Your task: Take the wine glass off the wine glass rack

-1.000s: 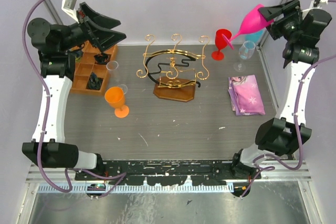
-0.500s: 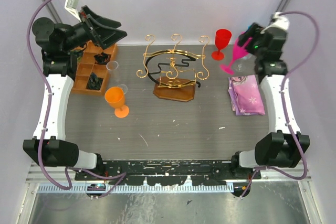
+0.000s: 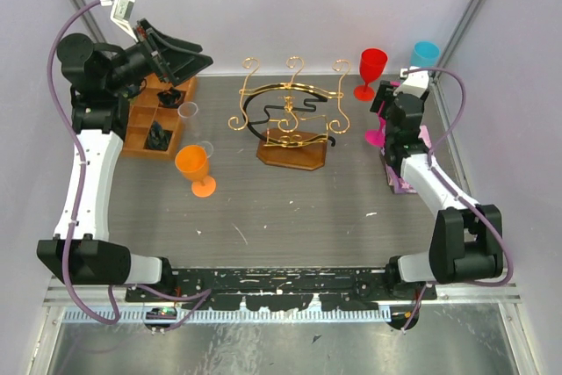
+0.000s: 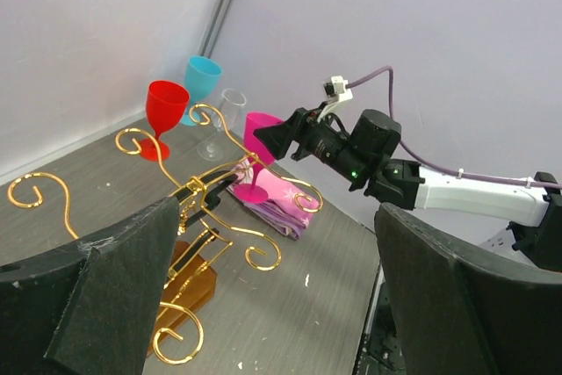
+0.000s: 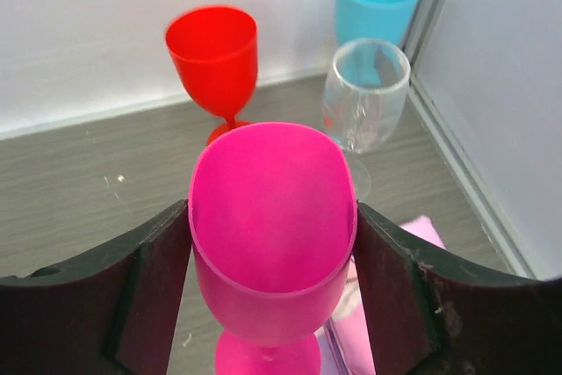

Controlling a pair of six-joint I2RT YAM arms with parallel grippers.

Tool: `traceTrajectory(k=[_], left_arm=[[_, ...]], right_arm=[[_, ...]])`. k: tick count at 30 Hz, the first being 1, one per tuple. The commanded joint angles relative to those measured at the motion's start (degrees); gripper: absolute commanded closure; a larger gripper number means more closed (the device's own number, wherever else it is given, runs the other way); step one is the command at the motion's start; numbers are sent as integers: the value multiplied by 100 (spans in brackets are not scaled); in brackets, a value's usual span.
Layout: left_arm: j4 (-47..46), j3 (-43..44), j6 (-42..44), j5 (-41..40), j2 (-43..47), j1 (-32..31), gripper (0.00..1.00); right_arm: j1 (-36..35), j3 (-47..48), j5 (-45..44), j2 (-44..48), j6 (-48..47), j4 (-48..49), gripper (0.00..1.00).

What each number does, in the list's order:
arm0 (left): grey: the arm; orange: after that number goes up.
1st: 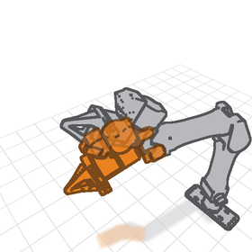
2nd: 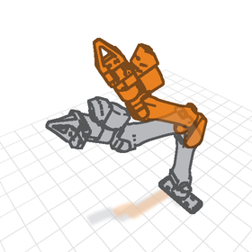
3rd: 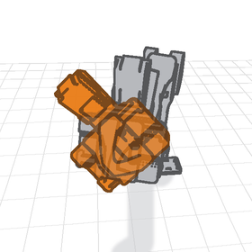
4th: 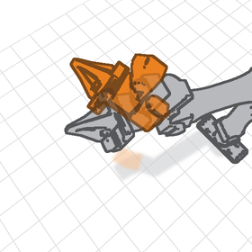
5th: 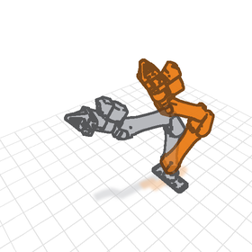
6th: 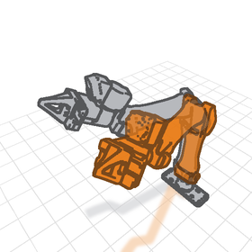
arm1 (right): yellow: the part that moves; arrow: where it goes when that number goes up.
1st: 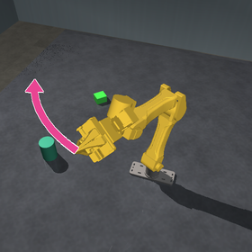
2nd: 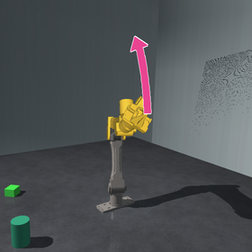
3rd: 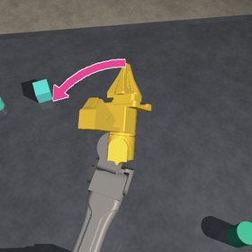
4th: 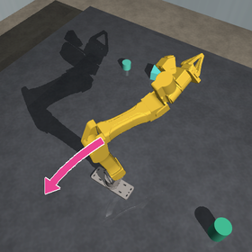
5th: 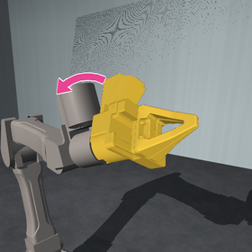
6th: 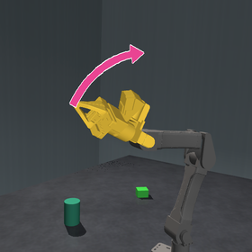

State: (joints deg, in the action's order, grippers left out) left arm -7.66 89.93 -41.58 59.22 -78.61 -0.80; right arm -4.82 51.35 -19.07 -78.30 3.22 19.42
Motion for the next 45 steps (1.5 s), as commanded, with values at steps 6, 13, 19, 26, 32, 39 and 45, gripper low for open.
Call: traceTrajectory(k=[6,13,19,26,32,39,45], left_arm=[[285,-262,216,-599,409,26,1],[584,-305,361,-900,539,27,1],[618,-378,289,-1090,540,27,1],[669,-444,216,-1200,768,27,1],[654,-571,103,-1239,824,28,1],[766,-622,181,-1280,882,27,1],[766,-625,168,-1290,869,26,1]], right_arm=[[-436,-277,-768,-458,-622,2106,39],[-469,-465,-986,-932,-552,2640,36],[-512,-413,-1059,-1196,-517,2713,33],[-520,-379,-1168,-1522,-545,2873,30],[-524,-254,-1248,-1764,-564,2896,26],[-536,-292,-1293,-1550,-531,2523,12],[-537,-287,-1283,-1327,-433,2199,0]])
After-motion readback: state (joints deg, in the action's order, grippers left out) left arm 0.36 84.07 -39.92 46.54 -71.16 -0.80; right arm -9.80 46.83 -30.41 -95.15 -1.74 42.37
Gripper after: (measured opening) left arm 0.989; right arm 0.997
